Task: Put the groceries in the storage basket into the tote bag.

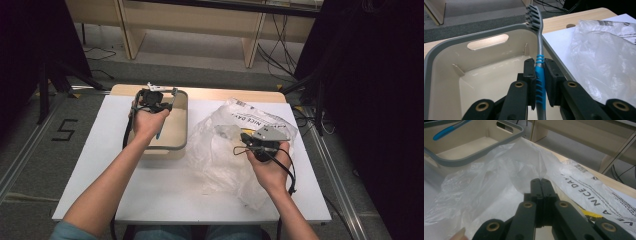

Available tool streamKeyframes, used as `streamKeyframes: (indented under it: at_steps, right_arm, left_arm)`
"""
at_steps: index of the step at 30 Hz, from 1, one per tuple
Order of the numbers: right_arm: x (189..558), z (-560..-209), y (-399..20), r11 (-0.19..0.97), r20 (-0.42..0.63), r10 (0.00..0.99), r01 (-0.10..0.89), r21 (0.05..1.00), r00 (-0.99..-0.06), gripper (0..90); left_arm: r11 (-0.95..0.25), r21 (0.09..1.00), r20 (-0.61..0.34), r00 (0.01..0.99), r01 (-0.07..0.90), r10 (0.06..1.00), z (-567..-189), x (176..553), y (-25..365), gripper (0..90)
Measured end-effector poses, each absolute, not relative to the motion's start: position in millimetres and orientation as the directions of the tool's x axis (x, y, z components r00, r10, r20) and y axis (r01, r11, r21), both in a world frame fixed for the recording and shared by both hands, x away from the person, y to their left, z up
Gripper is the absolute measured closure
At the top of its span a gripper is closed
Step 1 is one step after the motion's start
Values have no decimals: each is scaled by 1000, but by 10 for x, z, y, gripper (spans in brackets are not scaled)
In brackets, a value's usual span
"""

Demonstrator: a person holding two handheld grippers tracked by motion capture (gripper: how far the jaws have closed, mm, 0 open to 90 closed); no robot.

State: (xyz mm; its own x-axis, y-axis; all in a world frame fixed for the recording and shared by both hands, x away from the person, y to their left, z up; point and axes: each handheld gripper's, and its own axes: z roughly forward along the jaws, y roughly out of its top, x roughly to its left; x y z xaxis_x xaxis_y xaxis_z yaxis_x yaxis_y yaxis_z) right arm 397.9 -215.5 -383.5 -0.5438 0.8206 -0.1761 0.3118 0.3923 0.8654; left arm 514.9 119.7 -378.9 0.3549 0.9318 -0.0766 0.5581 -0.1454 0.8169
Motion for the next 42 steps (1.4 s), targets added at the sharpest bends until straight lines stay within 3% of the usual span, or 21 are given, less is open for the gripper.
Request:
streamKeyframes:
  at_steps: [42]
  right_arm:
    - [3968,-3832,-2148,388,-171,820,311,868,-546,900]
  left_arm:
    - [-172,852,-79,448,494,890,-3711,4691,1096,799]
